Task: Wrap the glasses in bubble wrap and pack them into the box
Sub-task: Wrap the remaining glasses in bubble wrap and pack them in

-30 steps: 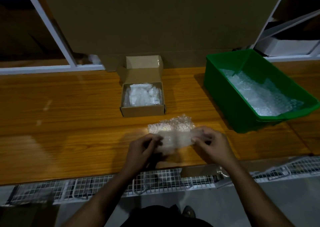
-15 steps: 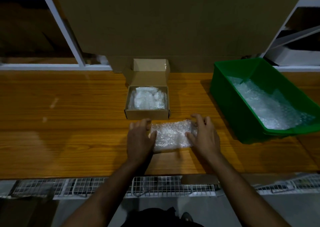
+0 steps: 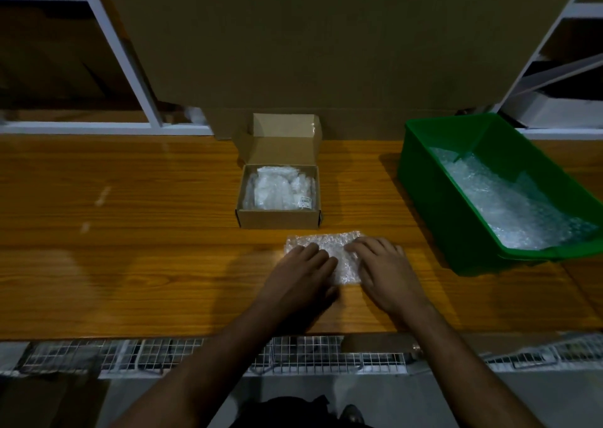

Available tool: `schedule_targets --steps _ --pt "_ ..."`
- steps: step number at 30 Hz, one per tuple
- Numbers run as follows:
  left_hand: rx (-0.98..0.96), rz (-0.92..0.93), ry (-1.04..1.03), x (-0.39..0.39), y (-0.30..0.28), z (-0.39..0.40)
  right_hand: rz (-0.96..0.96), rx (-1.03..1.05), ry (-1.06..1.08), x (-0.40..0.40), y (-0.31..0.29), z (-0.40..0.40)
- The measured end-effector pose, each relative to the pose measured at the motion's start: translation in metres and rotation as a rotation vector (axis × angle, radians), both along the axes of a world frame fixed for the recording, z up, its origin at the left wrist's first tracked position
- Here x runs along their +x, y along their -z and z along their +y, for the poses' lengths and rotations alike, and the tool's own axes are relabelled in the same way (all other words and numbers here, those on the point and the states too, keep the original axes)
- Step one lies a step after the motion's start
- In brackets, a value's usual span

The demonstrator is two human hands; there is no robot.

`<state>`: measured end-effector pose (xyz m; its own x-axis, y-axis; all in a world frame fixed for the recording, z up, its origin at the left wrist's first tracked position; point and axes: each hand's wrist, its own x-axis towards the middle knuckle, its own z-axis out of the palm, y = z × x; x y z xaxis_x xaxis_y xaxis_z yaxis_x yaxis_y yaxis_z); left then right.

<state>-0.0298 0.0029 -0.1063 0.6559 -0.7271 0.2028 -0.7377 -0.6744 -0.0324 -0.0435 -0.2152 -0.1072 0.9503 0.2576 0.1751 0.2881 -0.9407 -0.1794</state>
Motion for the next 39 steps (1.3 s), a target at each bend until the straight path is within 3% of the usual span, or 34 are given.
schedule_targets --steps 3,6,8,12,16,20,23,26,33,39 --pt "0.014 0.047 0.019 0.006 0.000 -0.010 0.044 0.120 -0.016 0.002 -0.003 -0.006" --pt "-0.036 0.074 -0.055 0.004 -0.009 -0.005 0.111 0.668 0.125 -0.001 -0.010 -0.011" --pt "-0.294 0.218 -0.173 -0.005 -0.017 0.001 0.158 1.017 0.247 -0.006 -0.018 -0.008" --pt "-1.040 0.814 -0.431 -0.011 -0.050 0.015 0.368 1.441 0.321 -0.018 -0.031 0.014" --pt "-1.324 1.206 -0.548 -0.020 -0.075 0.026 0.700 1.416 0.170 -0.031 -0.054 0.045" --pt "-1.477 1.324 -0.576 -0.026 -0.070 0.036 0.644 1.412 0.136 -0.036 -0.072 0.072" --pt "-1.546 1.318 -0.500 -0.029 -0.067 0.046 0.448 1.136 0.162 -0.035 -0.076 0.073" --pt "-1.404 1.195 -0.459 -0.032 -0.067 0.056 0.421 1.090 0.136 -0.035 -0.079 0.073" --pt "-1.449 1.163 -0.430 -0.038 -0.085 0.068 0.525 1.250 -0.053 -0.040 -0.091 0.074" --pt "-1.425 1.104 -0.334 -0.040 -0.092 0.072 0.439 1.413 0.022 -0.035 -0.096 0.078"
